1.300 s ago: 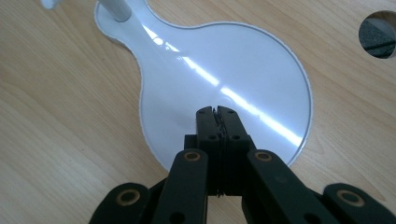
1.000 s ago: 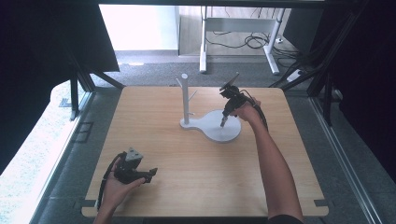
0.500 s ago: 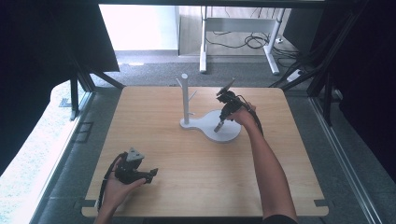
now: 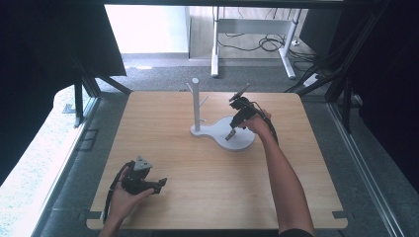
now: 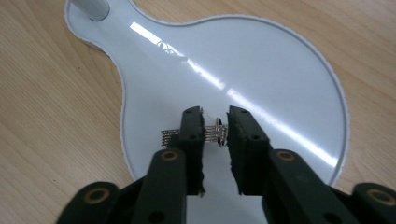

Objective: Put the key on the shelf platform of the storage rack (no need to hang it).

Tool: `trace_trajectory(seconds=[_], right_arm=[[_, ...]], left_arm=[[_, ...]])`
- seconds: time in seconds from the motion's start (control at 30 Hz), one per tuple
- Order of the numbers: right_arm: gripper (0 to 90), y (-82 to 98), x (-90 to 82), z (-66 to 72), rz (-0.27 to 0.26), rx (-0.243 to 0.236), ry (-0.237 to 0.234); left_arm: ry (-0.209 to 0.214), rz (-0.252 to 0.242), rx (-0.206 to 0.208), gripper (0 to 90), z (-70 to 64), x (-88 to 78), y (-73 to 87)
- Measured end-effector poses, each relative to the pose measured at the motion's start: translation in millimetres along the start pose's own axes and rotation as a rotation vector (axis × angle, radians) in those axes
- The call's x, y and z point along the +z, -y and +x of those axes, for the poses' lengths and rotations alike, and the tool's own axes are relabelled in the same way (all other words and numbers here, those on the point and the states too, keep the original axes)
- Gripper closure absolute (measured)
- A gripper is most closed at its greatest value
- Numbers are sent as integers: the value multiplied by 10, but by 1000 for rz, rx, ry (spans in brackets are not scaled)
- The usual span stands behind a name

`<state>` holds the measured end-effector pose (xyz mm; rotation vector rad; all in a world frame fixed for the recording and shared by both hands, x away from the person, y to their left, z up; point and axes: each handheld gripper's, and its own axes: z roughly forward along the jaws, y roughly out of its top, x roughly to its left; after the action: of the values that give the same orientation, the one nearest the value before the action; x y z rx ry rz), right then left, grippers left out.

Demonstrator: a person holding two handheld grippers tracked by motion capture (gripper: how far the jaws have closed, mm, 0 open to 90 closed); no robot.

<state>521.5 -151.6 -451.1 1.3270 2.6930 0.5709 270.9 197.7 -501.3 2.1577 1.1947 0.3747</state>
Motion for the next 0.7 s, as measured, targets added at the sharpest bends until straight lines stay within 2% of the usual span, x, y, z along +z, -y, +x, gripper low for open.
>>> trace_trajectory(seconds=[0.13,0.27,0.33,0.5,0.7], right_arm=[[580,53,-98,-21,-25,31,4],[491,136,-183,-42,-50,37,-12],[473,183,-229,-41,-68,31,-18],[431,312,-327,-25,-107,6,2],[409,509,-448,30,-152,-41,12]], left_arm=[[0,4,4,229,-11,8,-1],[1,4,10,229,-18,10,-4],[0,5,12,229,-21,9,-5],[2,7,14,229,-33,18,-7],[-1,9,19,228,-39,22,-10]])
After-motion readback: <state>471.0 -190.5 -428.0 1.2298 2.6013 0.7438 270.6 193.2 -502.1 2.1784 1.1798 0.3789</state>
